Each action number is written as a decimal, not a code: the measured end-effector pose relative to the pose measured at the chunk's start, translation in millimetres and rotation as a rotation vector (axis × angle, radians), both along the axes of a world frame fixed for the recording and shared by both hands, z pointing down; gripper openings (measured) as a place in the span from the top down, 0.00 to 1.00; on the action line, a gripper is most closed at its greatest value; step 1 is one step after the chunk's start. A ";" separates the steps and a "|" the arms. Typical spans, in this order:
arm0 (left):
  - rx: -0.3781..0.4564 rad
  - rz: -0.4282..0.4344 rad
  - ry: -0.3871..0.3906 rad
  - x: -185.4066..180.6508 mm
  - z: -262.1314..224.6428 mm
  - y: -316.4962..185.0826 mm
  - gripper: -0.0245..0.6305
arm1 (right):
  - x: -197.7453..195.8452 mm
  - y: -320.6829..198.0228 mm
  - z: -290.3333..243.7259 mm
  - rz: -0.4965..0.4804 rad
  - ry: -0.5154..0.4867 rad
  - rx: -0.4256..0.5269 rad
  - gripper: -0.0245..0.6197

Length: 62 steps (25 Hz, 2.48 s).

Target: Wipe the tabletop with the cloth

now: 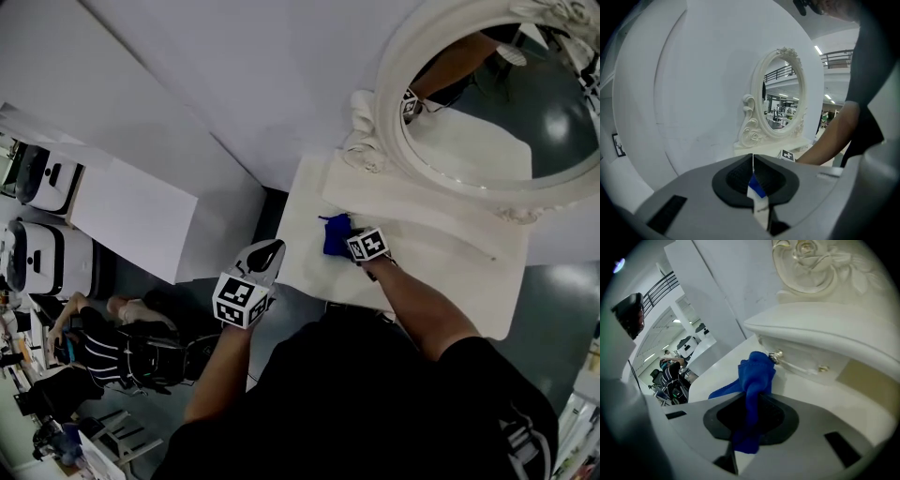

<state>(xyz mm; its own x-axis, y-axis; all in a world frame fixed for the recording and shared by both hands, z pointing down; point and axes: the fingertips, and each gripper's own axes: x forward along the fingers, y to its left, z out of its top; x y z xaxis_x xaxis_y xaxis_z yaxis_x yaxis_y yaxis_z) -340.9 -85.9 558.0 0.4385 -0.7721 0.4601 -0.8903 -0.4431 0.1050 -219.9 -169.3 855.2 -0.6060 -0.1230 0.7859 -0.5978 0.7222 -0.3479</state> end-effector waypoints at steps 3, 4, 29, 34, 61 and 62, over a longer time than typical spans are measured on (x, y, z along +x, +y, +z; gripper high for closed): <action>0.005 0.031 0.000 23.1 -3.5 -8.2 0.94 | 36.9 -2.1 0.0 0.037 0.016 0.000 0.87; 0.006 0.041 0.000 31.3 -4.2 -10.7 0.94 | 50.2 -3.3 0.5 0.051 0.022 0.000 0.87; 0.019 0.355 0.021 258.2 -8.2 -56.4 0.94 | 426.8 12.8 -0.6 0.453 0.202 0.031 0.86; 0.006 0.397 0.021 294.3 -3.3 -60.8 0.94 | 500.1 21.9 -1.0 0.564 0.216 0.025 0.86; 0.008 0.463 0.037 354.8 -4.9 -64.6 0.94 | 659.7 75.1 -14.8 0.871 0.365 -0.029 0.87; 0.009 0.453 0.037 348.0 -5.2 -63.5 0.94 | 649.5 70.9 -17.8 0.860 0.347 -0.019 0.87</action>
